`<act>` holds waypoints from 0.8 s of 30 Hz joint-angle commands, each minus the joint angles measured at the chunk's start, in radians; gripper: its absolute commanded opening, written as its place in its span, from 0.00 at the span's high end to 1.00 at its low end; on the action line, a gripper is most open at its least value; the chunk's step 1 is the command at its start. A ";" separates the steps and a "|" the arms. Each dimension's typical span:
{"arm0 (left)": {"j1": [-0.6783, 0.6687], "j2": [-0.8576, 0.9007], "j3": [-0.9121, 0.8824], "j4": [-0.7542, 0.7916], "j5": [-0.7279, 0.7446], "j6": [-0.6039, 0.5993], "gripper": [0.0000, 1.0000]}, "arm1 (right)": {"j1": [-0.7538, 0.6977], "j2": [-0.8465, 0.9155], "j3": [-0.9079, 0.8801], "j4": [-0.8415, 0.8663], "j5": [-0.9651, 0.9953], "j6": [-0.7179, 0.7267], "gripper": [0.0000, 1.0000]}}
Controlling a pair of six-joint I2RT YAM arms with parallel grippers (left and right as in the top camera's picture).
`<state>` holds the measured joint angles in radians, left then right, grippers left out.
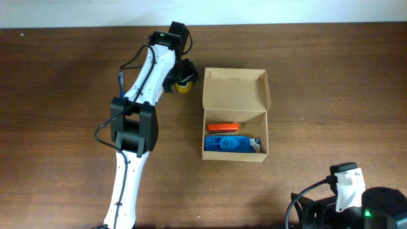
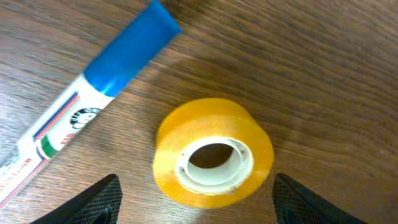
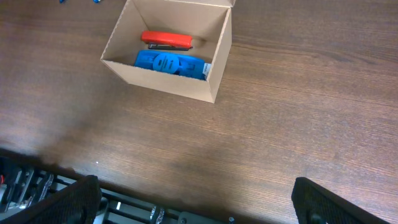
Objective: Pack container
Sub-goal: 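Lower the left gripper around the yellow tape roll and grasp it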
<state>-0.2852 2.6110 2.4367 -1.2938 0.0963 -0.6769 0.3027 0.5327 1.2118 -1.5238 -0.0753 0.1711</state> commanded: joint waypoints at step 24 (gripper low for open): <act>-0.025 0.039 0.040 0.052 -0.029 -0.026 0.24 | -0.002 -0.004 0.011 0.002 0.009 -0.010 0.01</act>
<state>-0.3031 2.6259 2.4481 -1.2411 0.0559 -0.7078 0.3027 0.5327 1.2118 -1.5242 -0.0753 0.1711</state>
